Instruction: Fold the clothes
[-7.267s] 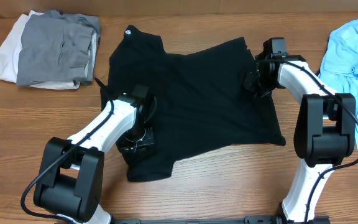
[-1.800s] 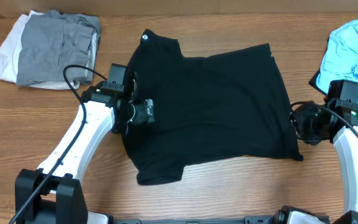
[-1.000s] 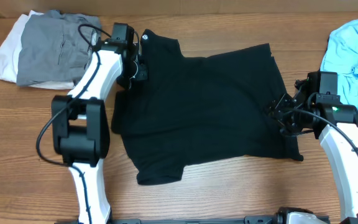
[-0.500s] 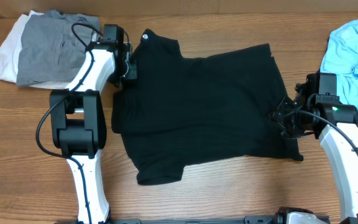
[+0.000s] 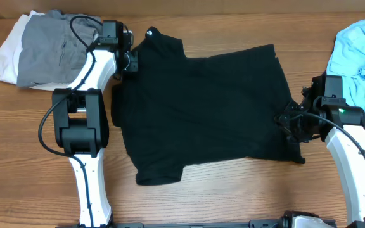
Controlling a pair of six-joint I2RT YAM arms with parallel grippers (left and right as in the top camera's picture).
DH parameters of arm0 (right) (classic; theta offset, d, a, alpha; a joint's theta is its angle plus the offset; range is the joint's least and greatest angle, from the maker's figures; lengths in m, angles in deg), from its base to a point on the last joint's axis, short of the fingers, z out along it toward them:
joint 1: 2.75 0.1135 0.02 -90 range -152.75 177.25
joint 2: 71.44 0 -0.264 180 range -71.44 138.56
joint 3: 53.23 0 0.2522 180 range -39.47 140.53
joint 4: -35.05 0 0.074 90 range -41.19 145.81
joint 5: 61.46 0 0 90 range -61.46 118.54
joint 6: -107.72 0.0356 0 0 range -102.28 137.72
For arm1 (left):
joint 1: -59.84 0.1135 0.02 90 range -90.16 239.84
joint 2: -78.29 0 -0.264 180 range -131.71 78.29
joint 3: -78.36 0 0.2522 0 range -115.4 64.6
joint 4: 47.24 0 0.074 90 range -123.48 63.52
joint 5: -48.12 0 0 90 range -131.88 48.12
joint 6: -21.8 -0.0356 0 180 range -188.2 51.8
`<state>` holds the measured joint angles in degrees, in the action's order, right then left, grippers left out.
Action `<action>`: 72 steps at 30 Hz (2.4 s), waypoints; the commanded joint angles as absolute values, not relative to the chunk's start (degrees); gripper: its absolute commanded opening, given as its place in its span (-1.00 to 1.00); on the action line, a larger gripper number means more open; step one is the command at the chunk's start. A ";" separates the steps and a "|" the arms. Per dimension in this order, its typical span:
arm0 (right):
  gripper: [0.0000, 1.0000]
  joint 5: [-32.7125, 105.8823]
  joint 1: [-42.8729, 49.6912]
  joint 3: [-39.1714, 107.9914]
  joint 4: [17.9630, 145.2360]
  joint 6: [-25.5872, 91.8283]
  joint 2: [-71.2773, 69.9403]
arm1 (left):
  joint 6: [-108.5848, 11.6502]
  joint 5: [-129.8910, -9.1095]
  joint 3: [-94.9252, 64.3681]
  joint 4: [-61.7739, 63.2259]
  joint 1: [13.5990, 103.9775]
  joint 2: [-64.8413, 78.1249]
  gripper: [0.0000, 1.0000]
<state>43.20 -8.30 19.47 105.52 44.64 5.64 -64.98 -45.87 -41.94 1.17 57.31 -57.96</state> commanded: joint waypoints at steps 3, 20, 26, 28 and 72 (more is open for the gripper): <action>-0.34 42.04 -8.16 20.94 105.28 44.27 4.87 | -65.94 -34.86 -49.27 10.18 59.61 -62.59 -0.07; 0.15 41.86 -8.16 20.94 101.61 44.25 5.48 | -57.48 -46.99 -97.37 52.95 59.74 -62.48 1.00; -0.22 42.19 -8.16 20.96 99.71 44.46 6.97 | -57.70 -49.02 -104.24 63.34 59.72 -62.48 1.00; -0.21 42.32 -8.16 21.42 98.51 44.44 6.97 | -57.96 -50.14 -104.74 63.34 59.70 -61.43 1.00; -0.92 40.07 -0.49 82.59 90.64 37.71 69.13 | -39.21 -49.09 -5.36 34.00 31.35 -28.56 -0.92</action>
